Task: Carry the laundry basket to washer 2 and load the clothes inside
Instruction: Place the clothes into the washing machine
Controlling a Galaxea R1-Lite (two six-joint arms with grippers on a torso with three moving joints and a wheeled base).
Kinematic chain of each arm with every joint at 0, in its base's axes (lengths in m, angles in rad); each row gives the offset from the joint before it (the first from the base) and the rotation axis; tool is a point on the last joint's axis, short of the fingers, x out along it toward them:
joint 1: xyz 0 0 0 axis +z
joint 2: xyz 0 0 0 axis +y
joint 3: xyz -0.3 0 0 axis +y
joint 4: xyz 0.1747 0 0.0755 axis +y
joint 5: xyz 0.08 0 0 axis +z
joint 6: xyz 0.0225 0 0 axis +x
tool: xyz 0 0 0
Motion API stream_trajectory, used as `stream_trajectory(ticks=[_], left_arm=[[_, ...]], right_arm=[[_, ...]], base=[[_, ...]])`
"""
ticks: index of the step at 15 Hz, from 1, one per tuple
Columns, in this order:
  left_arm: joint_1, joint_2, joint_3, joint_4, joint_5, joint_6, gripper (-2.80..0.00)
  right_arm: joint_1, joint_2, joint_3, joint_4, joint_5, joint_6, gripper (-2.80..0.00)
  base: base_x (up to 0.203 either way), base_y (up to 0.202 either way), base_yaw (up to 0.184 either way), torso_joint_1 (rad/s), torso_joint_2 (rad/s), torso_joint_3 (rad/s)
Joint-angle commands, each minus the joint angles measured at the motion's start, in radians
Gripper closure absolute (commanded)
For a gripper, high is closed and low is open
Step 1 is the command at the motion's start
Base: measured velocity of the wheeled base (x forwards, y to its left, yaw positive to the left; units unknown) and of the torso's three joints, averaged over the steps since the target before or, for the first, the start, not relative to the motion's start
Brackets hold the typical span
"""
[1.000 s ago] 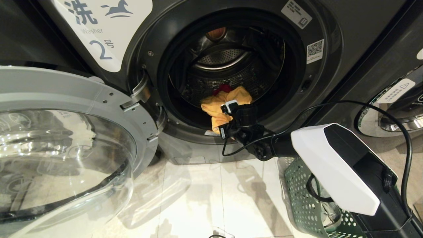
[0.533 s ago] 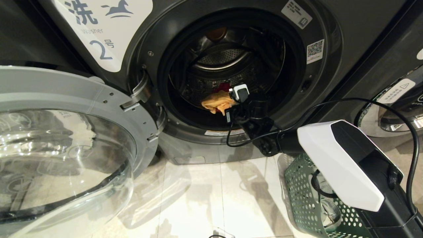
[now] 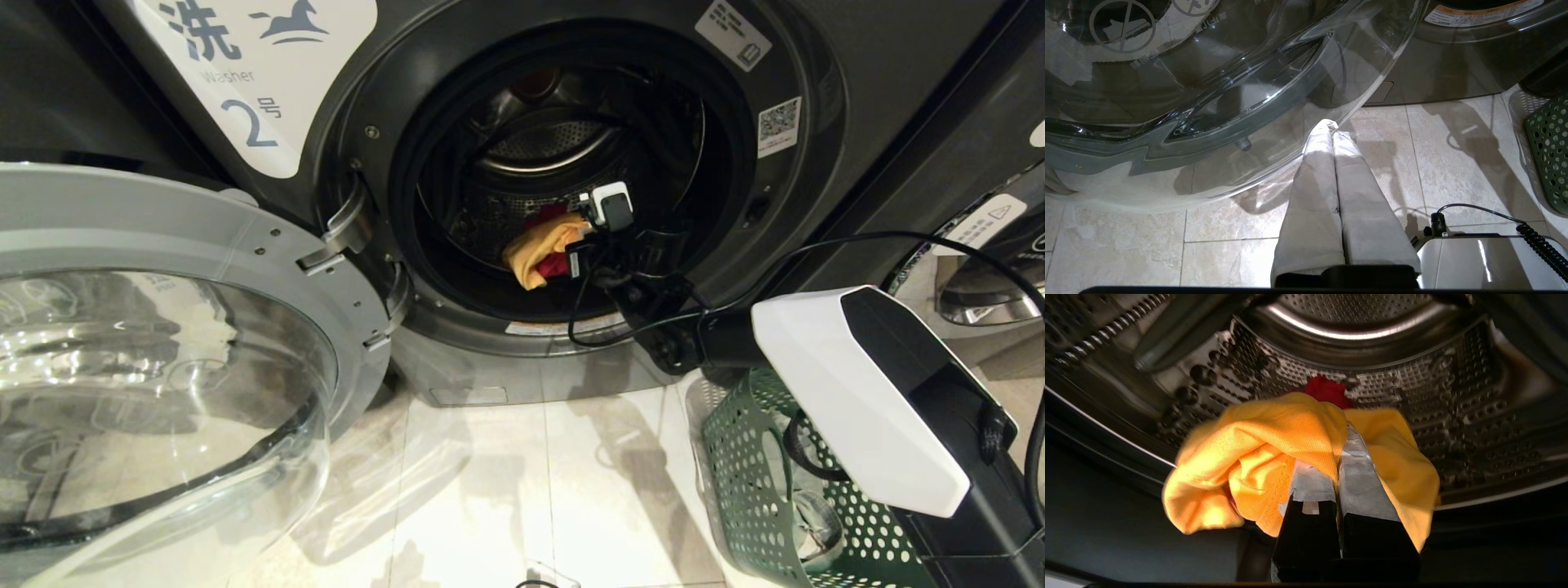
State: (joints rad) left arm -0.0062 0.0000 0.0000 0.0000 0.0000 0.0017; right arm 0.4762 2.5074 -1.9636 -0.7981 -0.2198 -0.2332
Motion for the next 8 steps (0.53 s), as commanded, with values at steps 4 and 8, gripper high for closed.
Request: stream_trajectory(ticks=[4, 8], left_arm=[[0.000, 0.000, 0.000, 0.000, 0.000, 0.000, 0.00], [0.000, 0.000, 0.000, 0.000, 0.000, 0.000, 0.00]], right_arm=[[-0.003, 0.004, 0.000, -0.004, -0.005, -0.006, 0.00], [-0.002, 0.002, 0.000, 0.000, 0.000, -0.021, -2.80]], base=[[0.000, 0.000, 0.000, 0.000, 0.00, 0.000], [0.000, 0.000, 0.000, 0.000, 0.00, 0.000]])
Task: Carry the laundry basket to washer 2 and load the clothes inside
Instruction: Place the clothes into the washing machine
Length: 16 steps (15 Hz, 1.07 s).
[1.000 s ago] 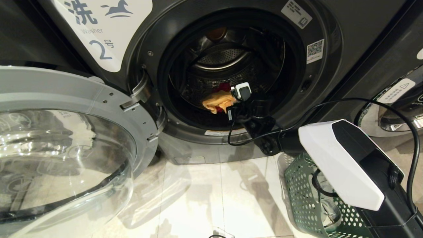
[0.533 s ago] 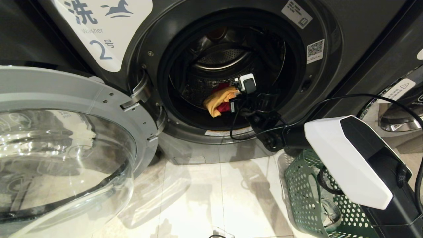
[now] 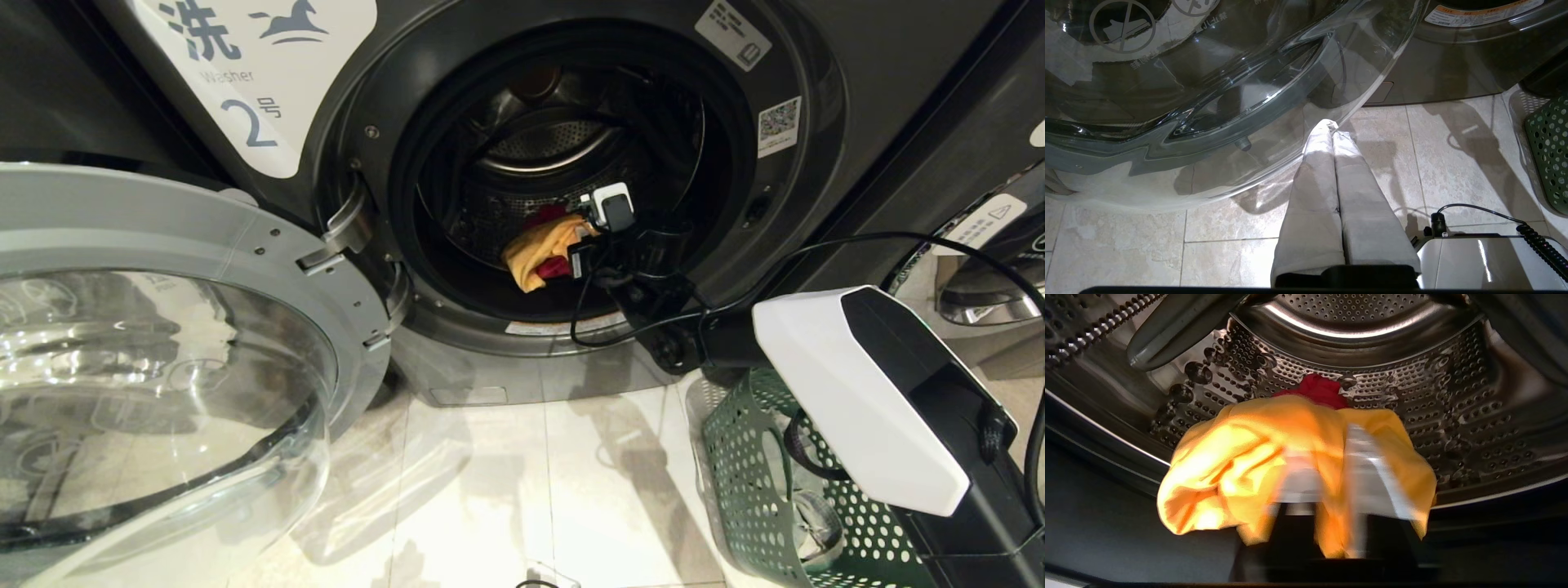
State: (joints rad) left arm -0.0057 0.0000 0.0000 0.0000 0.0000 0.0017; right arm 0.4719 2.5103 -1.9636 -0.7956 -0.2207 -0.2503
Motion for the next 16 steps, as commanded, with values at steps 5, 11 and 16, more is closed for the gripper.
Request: stream_trajectory(ticks=[5, 11, 16], left_arm=[[0.000, 0.000, 0.000, 0.000, 0.000, 0.000, 0.00], [0.000, 0.000, 0.000, 0.000, 0.000, 0.000, 0.00], [0.000, 0.000, 0.000, 0.000, 0.000, 0.000, 0.00]], right_arm=[[0.002, 0.020, 0.003, -0.029, 0.015, -0.015, -2.80], [0.014, 0.024, 0.003, -0.032, 0.037, -0.010, -2.80], [0.047, -0.112, 0.060, 0.017, 0.043, 0.057, -2.80]], base=[[0.000, 0.000, 0.000, 0.000, 0.00, 0.000], [0.000, 0.000, 0.000, 0.000, 0.00, 0.000], [0.000, 0.000, 0.000, 0.000, 0.00, 0.000]])
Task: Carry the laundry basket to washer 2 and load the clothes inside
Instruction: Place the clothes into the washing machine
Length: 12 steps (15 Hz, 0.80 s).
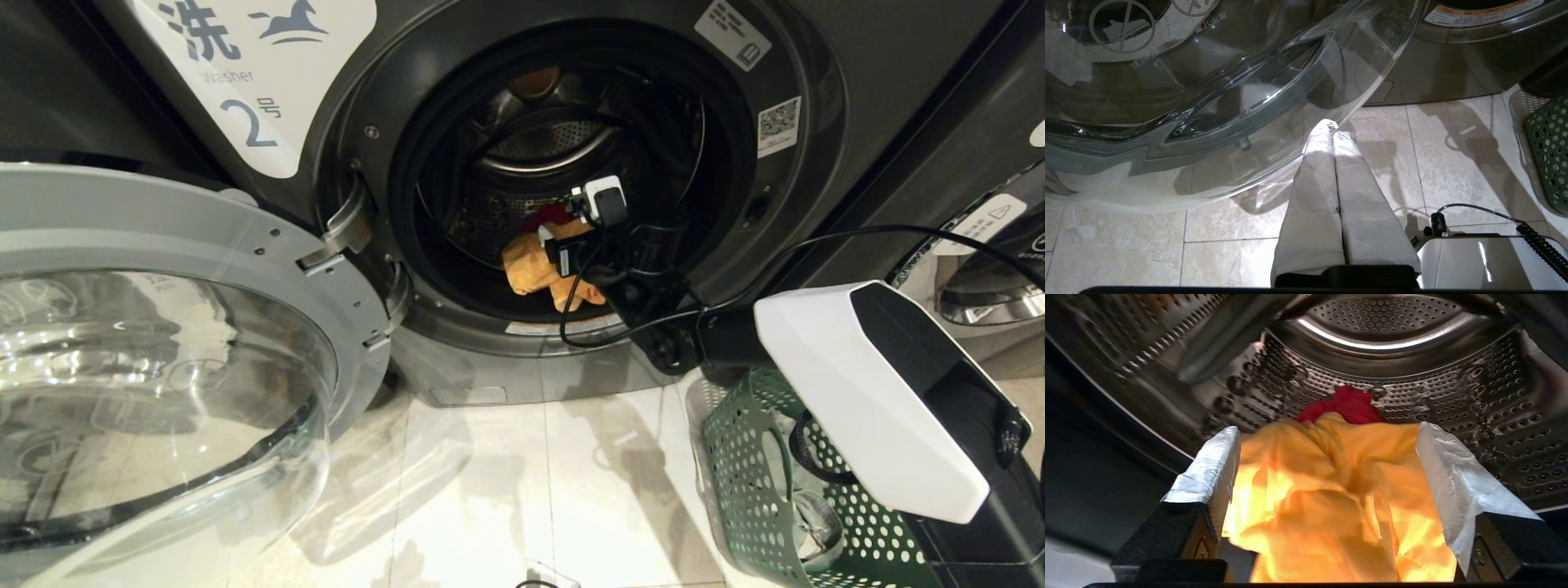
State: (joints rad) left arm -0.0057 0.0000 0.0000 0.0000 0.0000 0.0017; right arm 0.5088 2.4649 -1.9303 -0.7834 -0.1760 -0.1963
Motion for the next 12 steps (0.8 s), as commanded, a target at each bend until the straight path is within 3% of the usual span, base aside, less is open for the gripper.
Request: stream_trajectory(ticks=[1, 7, 12], left_arm=[[0.000, 0.000, 0.000, 0.000, 0.000, 0.000, 0.00], [0.000, 0.000, 0.000, 0.000, 0.000, 0.000, 0.00], [0.000, 0.000, 0.000, 0.000, 0.000, 0.000, 0.00]], right_arm=[[0.021, -0.104, 0.073, 0.016, -0.002, 0.007, -2.80], [0.148, -0.466, 0.530, 0.076, -0.007, 0.078, -2.80], [0.257, -0.862, 0.806, 0.401, -0.006, 0.131, -2.80]], base=[[0.000, 0.000, 0.000, 0.000, 0.00, 0.000], [0.000, 0.000, 0.000, 0.000, 0.00, 0.000], [0.000, 0.000, 0.000, 0.000, 0.00, 0.000]])
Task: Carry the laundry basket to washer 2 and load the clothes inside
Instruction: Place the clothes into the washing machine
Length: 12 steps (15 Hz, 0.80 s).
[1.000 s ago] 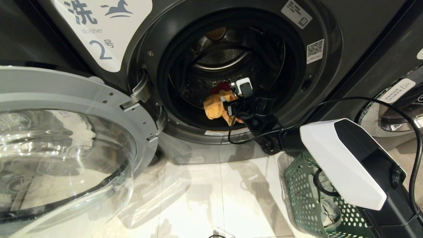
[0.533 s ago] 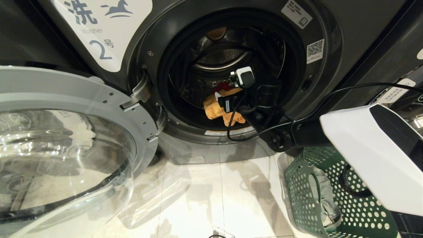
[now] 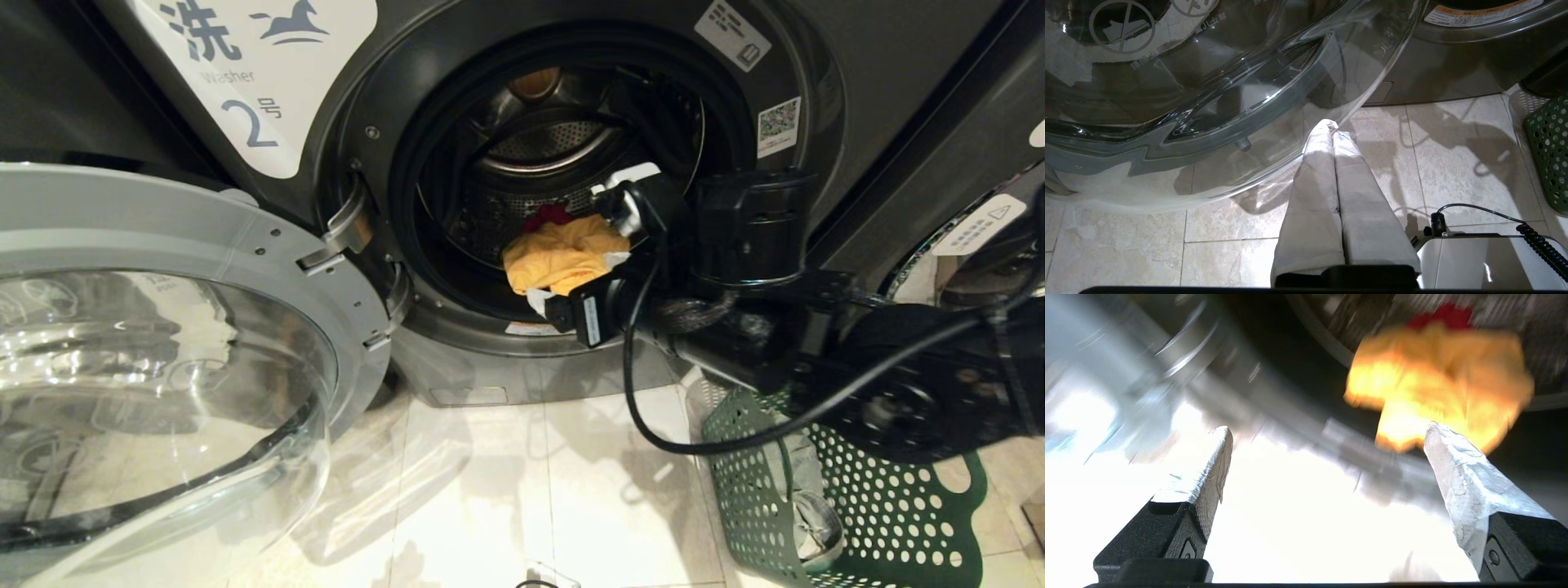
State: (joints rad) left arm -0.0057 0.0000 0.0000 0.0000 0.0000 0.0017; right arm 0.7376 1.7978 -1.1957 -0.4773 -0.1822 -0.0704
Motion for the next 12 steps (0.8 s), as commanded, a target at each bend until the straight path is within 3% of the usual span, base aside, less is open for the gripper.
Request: stream_trajectory(ticks=[1, 5, 9, 12], left_arm=[[0.000, 0.001, 0.000, 0.000, 0.000, 0.000, 0.00], [0.000, 0.000, 0.000, 0.000, 0.000, 0.000, 0.00], [0.000, 0.000, 0.000, 0.000, 0.000, 0.000, 0.00], [0.000, 0.001, 0.000, 0.000, 0.000, 0.000, 0.00]], right_arm=[[0.043, -0.271, 0.106, 0.182, 0.003, 0.011, -2.80], [0.088, -0.528, 0.215, 0.553, 0.073, 0.026, -2.80], [0.092, -0.731, 0.405, 0.618, 0.087, 0.026, -2.80], [0.092, -0.794, 0.458, 0.638, 0.028, 0.019, -2.80]], base=[[0.000, 0.000, 0.000, 0.000, 0.00, 0.000], [0.000, 0.000, 0.000, 0.000, 0.00, 0.000], [0.000, 0.000, 0.000, 0.000, 0.00, 0.000], [0.000, 0.000, 0.000, 0.000, 0.00, 0.000]])
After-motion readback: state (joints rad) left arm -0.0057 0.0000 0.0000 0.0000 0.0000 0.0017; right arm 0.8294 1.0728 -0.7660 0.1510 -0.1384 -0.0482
